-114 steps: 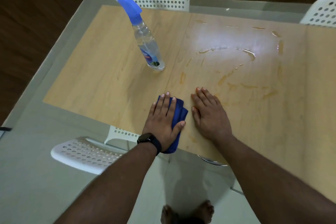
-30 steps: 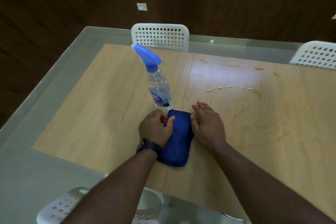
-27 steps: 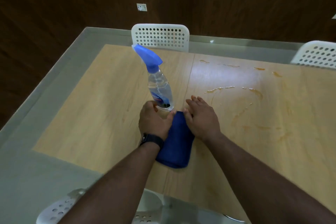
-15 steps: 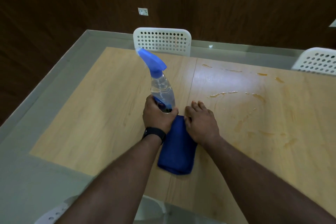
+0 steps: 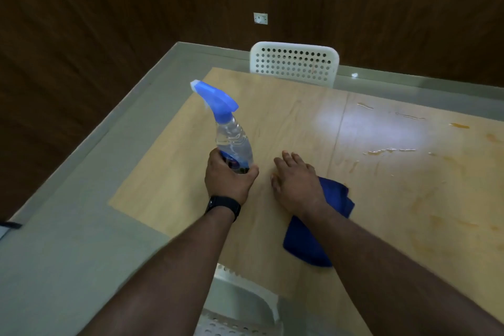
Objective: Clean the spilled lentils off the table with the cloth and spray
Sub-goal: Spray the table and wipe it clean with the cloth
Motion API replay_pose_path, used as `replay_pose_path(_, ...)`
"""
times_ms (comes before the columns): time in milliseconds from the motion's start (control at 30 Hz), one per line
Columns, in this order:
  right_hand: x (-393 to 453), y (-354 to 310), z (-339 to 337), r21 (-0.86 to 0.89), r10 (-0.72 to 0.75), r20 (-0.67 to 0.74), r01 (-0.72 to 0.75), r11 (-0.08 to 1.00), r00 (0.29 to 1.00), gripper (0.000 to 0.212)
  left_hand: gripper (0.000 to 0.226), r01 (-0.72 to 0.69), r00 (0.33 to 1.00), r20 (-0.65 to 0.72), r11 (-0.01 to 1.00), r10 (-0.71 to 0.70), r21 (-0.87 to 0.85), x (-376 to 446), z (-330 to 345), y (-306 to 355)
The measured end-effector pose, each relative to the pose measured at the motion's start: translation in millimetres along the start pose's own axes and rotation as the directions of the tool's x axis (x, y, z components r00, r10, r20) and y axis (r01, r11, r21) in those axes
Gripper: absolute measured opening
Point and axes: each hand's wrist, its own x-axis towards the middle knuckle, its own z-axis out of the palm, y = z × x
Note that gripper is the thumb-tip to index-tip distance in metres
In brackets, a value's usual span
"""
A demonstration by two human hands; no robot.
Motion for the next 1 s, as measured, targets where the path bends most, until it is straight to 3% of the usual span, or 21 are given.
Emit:
replay_pose_path(133, 7, -27, 8, -0.006, -0.043, 0.04, 0.043, 0.999, 0.998, 0.057, 0.066, 0.061, 0.998, -0.032, 0.998, -0.061, -0.004, 5, -13, -20)
replay_pose_path(367, 8, -26, 14, -0.04, -0.042, 0.048, 0.044, 0.998, 0.998, 0.057, 0.073, 0.029, 0.999, -0.036, 0.999, -0.03, -0.028, 4, -8, -28)
replay_pose_path(600, -4, -21, 9, 0.004, -0.044, 0.036, 0.044, 0.999, 0.998, 0.057, 0.098, 0.105, 0.994, -0.034, 0.991, -0.103, 0.084, -16, 2, -28)
replay_pose_path(767, -22, -3, 1, 0.014, -0.034, 0.012, 0.034, 0.999, 0.999, 0.057, 0.082, 0.16, 0.987, -0.044, 0.966, -0.155, 0.203, -55, 11, -8)
replay_pose_path(900, -41, 20, -5, 0.033, -0.01, -0.033, 0.011, 0.999, 0.999, 0.055, 0.066, 0.07, 0.996, 0.04, 0.964, -0.083, 0.257, -80, 28, 9)
replay_pose_path(1000, -52, 43, -5, 0.045, 0.03, -0.07, -0.027, 0.999, 0.997, 0.052, 0.038, -0.21, 0.957, 0.247, 0.952, 0.153, 0.221, -95, 45, 17)
